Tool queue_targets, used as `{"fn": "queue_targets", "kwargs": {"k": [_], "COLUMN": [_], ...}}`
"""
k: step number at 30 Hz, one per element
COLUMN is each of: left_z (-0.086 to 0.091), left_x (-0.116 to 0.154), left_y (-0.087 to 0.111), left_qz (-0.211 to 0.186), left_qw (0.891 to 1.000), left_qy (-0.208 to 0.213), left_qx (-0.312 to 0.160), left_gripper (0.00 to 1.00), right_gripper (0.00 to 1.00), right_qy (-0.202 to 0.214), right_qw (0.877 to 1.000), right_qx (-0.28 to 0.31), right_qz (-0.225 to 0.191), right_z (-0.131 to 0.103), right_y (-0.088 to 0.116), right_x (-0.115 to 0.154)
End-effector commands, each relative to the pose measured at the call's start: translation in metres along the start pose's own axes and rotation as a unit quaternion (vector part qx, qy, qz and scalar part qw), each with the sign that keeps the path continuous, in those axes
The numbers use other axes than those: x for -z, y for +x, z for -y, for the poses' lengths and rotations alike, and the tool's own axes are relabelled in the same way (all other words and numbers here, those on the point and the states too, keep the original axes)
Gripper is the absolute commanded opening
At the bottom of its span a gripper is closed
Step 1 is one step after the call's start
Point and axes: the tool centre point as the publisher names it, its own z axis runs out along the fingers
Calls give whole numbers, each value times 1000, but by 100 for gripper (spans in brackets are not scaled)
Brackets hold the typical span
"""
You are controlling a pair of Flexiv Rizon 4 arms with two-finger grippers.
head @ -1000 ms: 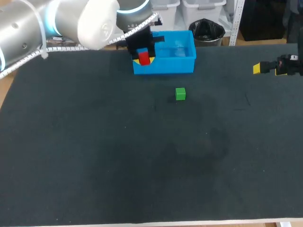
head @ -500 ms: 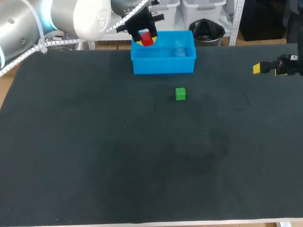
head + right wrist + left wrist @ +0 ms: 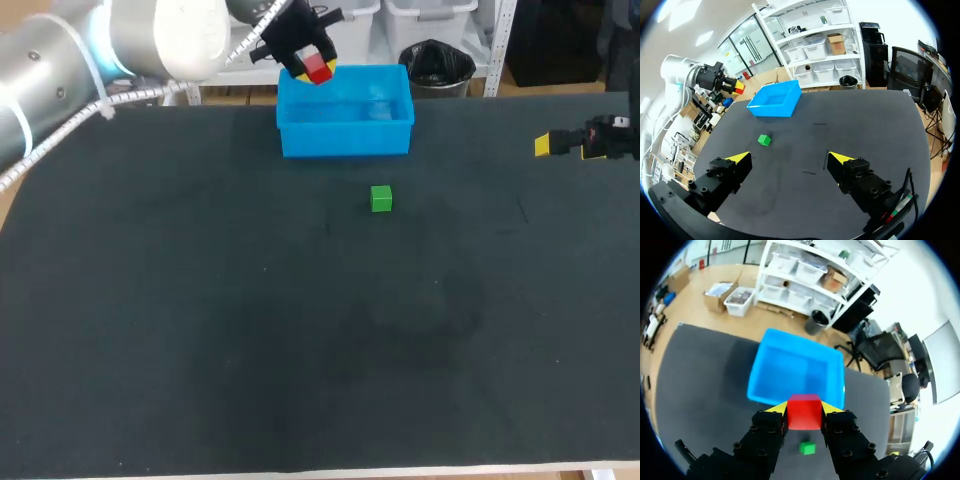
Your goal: Use the left arm to pick the red cube and place it into the blue plastic box first, then use the right arm to grasp the green cube and put it into the same blue plastic box after the first action is fully finished.
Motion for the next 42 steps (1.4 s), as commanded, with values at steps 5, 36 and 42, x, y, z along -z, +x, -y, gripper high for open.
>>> {"fn": "queue_targets", "kwargs": {"k": [5,36,42], "left_z": [3,-6,-11], "left_x": [-28,-62,-46], "left_y": [-26,-55,-45], "left_qz": [-13,-21,-13], "left_qw": [1000,998,999], "left_qy": [19,17,21], "left_qx": [17,63,47], "left_gripper": [0,100,100], "right_gripper": [100,100,100], "right_qy": [3,3,3], "right_qw": [1000,1000,1000], "right_qx": [-1,-1,-1], "right_qz": [-1,-1,-1], "right_z": [-2,-2,-2], "right_y": [0,0,0], "right_x": [0,0,0]}}
